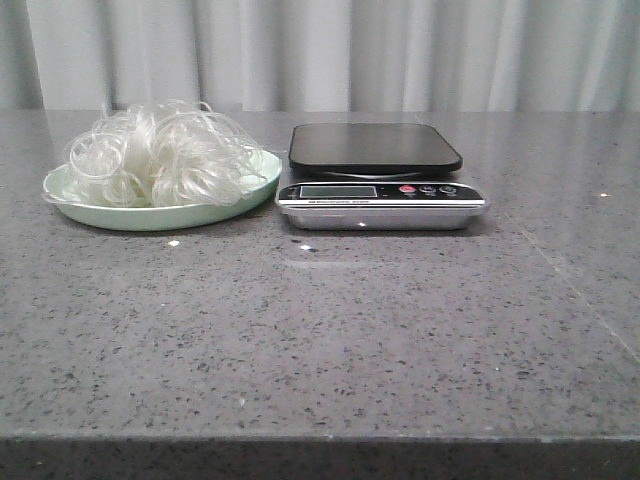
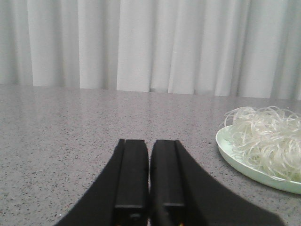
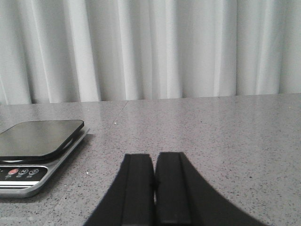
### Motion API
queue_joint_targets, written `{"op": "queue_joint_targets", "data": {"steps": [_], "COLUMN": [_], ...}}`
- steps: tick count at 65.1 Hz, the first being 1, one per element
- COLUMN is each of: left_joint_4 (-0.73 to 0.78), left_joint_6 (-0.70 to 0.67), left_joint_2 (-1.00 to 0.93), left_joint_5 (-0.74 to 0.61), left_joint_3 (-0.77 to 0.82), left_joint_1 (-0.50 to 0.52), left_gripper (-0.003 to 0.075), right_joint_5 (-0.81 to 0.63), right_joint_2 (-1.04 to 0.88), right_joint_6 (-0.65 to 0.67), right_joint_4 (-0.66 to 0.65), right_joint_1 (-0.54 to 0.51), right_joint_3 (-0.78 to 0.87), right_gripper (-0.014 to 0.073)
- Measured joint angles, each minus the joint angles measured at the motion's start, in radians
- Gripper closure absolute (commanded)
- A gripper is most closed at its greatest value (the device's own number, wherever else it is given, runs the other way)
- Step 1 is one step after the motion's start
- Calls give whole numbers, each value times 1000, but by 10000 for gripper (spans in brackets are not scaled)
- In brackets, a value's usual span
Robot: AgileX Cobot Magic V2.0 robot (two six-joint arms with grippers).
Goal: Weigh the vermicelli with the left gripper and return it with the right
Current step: 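Move the left gripper above the vermicelli on the pale green plate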
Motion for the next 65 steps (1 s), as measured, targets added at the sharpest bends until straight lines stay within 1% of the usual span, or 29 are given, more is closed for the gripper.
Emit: {"op": "queue_joint_targets", "data": {"steps": [55,61,63,64,65], "left_joint_4": [0,0,0,0,0], "left_joint_6": [0,0,0,0,0], "left_joint_2": [0,0,0,0,0], "left_joint_5": [0,-31,-56,-89,-89], "left_joint_3": [0,0,0,0,0], "left_joint_1": [0,0,0,0,0], "left_gripper": [594,594,594,594,594], "right_joint_5": [0,0,0,0,0], "right_joint_2": [0,0,0,0,0], "right_joint_6": [0,0,0,0,0], "right_joint_4": [0,0,0,0,0], "right_joint_1": [0,0,0,0,0], "right_joint_3": [0,0,0,0,0], "right_gripper": [426,426,426,426,426]}}
